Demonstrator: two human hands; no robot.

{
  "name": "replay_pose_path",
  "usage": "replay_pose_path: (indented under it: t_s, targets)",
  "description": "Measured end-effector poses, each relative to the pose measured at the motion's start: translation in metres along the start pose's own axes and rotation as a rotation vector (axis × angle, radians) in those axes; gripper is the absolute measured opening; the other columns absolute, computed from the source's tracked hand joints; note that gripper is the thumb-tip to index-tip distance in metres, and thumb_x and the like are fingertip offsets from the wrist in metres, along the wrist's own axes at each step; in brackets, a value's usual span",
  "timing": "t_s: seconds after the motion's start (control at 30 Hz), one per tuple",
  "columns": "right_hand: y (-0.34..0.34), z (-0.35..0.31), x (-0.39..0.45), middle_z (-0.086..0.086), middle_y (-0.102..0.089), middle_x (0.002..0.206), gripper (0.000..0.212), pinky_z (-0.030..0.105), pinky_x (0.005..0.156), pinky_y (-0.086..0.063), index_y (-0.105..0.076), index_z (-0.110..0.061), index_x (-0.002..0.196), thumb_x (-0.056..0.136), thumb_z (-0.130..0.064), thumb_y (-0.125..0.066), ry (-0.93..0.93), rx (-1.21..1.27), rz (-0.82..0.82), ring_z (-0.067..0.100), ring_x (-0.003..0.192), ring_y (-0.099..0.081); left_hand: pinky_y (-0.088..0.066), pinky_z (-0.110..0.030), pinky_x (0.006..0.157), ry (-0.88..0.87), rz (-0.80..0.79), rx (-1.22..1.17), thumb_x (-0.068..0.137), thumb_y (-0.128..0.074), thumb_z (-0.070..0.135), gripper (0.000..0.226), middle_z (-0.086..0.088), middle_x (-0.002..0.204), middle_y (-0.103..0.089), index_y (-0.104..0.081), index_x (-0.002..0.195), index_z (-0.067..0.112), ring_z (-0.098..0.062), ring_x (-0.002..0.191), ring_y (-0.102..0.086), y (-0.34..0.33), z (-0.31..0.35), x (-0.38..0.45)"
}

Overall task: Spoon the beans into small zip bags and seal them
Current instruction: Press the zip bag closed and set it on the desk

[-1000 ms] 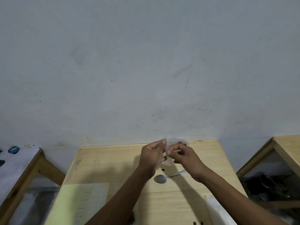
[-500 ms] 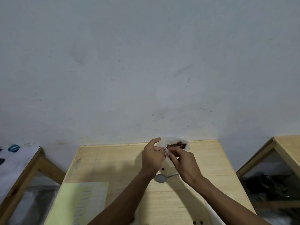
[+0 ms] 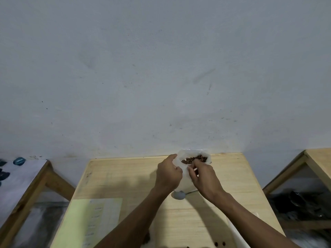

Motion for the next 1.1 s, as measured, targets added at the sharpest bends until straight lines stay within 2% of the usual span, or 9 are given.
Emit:
replay_pose_path:
  t_s: [0.13, 0.33, 0.5, 0.6, 0.67, 0.73, 0.87, 1.0, 1.1]
  targets:
    - [0.010, 0.006, 0.007, -0.005, -0.065, 0.070, 0.017, 0.043, 0.063, -0.058, -0.053, -0.023, 0.079, 0.096, -0.026, -0.054, -0.053, 0.063, 0.041, 0.012, 0.066, -0.068, -0.052, -0.034, 0.089, 0.009, -0.065, 0.093, 0.065, -0.044, 0.028, 0.070, -0.011, 0.103, -0.071, -0.058, 0.131, 0.011, -0.026, 0.099, -0.065, 0.004, -0.004, -0.005]
    - [0.015, 0.005, 0.004, 0.001, -0.068, 0.076, 0.015, 0.039, 0.060, -0.060, -0.058, -0.018, 0.081, 0.097, -0.021, -0.058, -0.074, 0.199, 0.005, 0.013, 0.070, -0.070, -0.030, -0.007, 0.097, -0.118, -0.126, 0.093, 0.079, -0.057, 0.020, 0.062, -0.006, 0.137, -0.048, -0.049, 0.140, 0.008, -0.013, 0.125, -0.047, 0.002, -0.011, -0.007]
    - [0.016, 0.005, 0.006, 0.000, -0.069, 0.077, 0.016, 0.041, 0.061, -0.060, -0.059, -0.021, 0.080, 0.096, -0.017, -0.059, -0.042, 0.259, 0.064, 0.019, 0.074, -0.070, -0.044, -0.021, 0.092, -0.124, -0.185, 0.115, 0.072, -0.049, 0.031, 0.068, -0.005, 0.127, -0.061, -0.053, 0.136, 0.011, -0.015, 0.110, -0.057, 0.002, -0.010, -0.009]
    - [0.015, 0.004, 0.007, -0.002, -0.069, 0.077, 0.017, 0.043, 0.063, -0.059, -0.059, -0.022, 0.080, 0.096, -0.017, -0.058, -0.037, 0.268, 0.092, 0.017, 0.073, -0.070, -0.048, -0.023, 0.079, -0.134, -0.202, 0.109, 0.075, -0.050, 0.031, 0.061, -0.002, 0.115, -0.067, -0.056, 0.133, 0.014, -0.016, 0.093, -0.062, 0.004, -0.011, -0.009]
    - [0.015, 0.003, 0.008, -0.003, -0.069, 0.076, 0.016, 0.044, 0.063, -0.059, -0.060, -0.022, 0.080, 0.095, -0.016, -0.059, -0.042, 0.286, 0.108, 0.016, 0.073, -0.071, -0.051, -0.026, 0.080, -0.177, -0.171, 0.121, 0.081, -0.056, 0.025, 0.054, -0.002, 0.114, -0.067, -0.057, 0.134, 0.014, -0.017, 0.091, -0.063, 0.007, -0.012, -0.010]
    - [0.015, 0.003, 0.009, -0.004, -0.069, 0.077, 0.014, 0.043, 0.063, -0.060, -0.065, -0.021, 0.084, 0.095, -0.015, -0.059, -0.049, 0.314, 0.122, 0.017, 0.073, -0.071, -0.049, -0.025, 0.091, -0.228, -0.124, 0.123, 0.083, -0.059, 0.025, 0.053, -0.001, 0.122, -0.065, -0.055, 0.135, 0.014, -0.014, 0.103, -0.061, 0.009, -0.016, -0.011]
    - [0.013, 0.002, 0.010, -0.004, -0.069, 0.081, 0.019, 0.043, 0.063, -0.062, -0.074, -0.022, 0.099, 0.095, -0.012, -0.059, -0.125, 0.482, 0.162, 0.025, 0.077, -0.071, -0.038, -0.027, 0.109, -0.379, -0.079, 0.140, 0.085, -0.058, 0.045, 0.064, 0.005, 0.140, -0.051, -0.047, 0.141, 0.016, -0.005, 0.130, -0.045, 0.006, -0.028, -0.016]
    - [0.008, -0.008, 0.010, 0.008, -0.067, 0.086, 0.019, 0.045, 0.064, -0.062, -0.074, -0.016, 0.097, 0.096, -0.009, -0.057, -0.206, 0.666, 0.155, 0.025, 0.074, -0.072, -0.031, -0.029, 0.115, -0.506, 0.009, 0.261, 0.076, -0.071, 0.050, 0.083, 0.002, 0.146, -0.040, -0.039, 0.145, 0.015, -0.016, 0.140, -0.031, -0.001, -0.039, -0.019]
    - [0.006, -0.012, 0.010, 0.020, -0.066, 0.094, 0.017, 0.045, 0.065, -0.062, -0.073, -0.012, 0.099, 0.097, -0.009, -0.056, -0.237, 0.747, 0.134, 0.030, 0.076, -0.072, -0.024, -0.034, 0.117, -0.527, 0.124, 0.335, 0.075, -0.073, 0.044, 0.082, -0.002, 0.151, -0.033, -0.038, 0.145, 0.021, -0.027, 0.146, -0.018, -0.005, -0.047, -0.022]
Point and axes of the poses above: each hand's wrist, its own x-axis towards the middle knuckle, its own y-axis out of the back of the hand, z = x × y, the point moved 1 cm from there along x, towards the middle knuckle
